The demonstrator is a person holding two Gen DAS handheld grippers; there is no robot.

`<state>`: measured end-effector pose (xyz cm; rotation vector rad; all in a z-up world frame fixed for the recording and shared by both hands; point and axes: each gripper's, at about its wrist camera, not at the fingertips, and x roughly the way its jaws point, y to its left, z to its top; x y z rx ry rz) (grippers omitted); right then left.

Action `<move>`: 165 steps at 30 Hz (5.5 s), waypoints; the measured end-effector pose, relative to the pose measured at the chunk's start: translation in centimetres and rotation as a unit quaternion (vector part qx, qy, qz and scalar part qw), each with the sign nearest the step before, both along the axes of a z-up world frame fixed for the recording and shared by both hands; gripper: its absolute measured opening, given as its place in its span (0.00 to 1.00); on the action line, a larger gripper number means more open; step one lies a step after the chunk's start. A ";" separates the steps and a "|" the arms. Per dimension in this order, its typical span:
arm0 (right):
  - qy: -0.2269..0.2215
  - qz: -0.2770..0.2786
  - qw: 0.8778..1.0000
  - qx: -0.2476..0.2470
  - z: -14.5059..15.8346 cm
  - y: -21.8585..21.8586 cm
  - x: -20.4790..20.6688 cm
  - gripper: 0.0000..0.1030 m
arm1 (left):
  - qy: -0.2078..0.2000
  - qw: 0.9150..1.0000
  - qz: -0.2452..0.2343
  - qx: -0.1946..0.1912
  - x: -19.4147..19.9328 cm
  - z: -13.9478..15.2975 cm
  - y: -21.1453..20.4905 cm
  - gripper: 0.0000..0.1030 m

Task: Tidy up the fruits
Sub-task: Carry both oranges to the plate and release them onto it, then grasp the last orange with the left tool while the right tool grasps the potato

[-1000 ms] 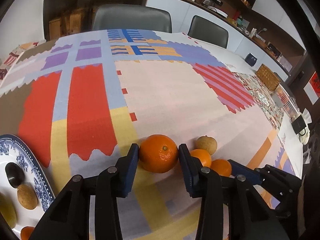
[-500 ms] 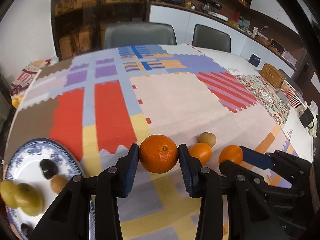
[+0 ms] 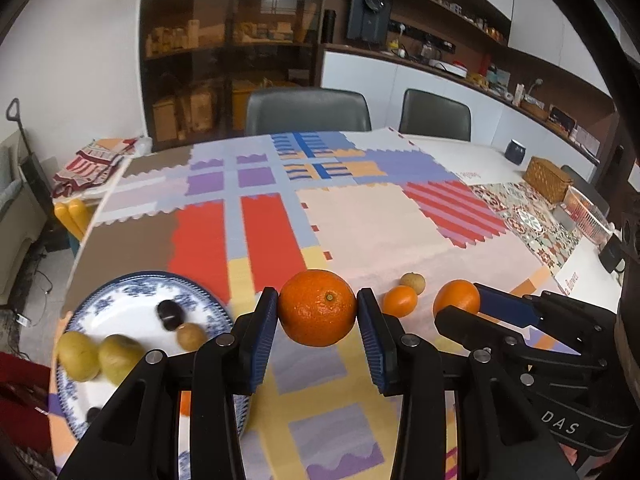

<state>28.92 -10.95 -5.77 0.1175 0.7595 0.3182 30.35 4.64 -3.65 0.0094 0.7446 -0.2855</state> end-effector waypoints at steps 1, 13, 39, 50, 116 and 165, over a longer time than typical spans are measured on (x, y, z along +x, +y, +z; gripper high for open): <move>-0.002 0.004 1.000 0.002 0.3 0.2 -0.2 0.36 | -0.004 1.000 0.004 -0.001 -0.5 0.3 0.4 0.38; -0.029 0.065 0.997 0.004 2.6 4.5 -2.7 0.36 | -0.046 0.998 0.043 0.004 -5.3 2.6 5.0 0.38; 0.011 0.183 0.983 -0.015 -0.5 14.8 -3.3 0.36 | -0.018 0.996 0.069 0.044 -8.3 -1.6 13.4 0.38; 0.043 0.197 0.979 -0.027 -3.2 16.8 -2.3 0.36 | 0.002 0.997 0.044 0.055 -6.5 -4.1 14.6 0.38; -0.084 0.071 0.992 -0.067 4.0 -5.2 -4.4 0.51 | -0.091 0.994 0.035 0.056 -9.6 2.3 -5.6 0.69; 0.003 0.106 0.993 -0.060 -5.4 -6.9 6.2 0.51 | 0.062 0.997 0.041 0.021 3.6 -7.4 -7.8 0.35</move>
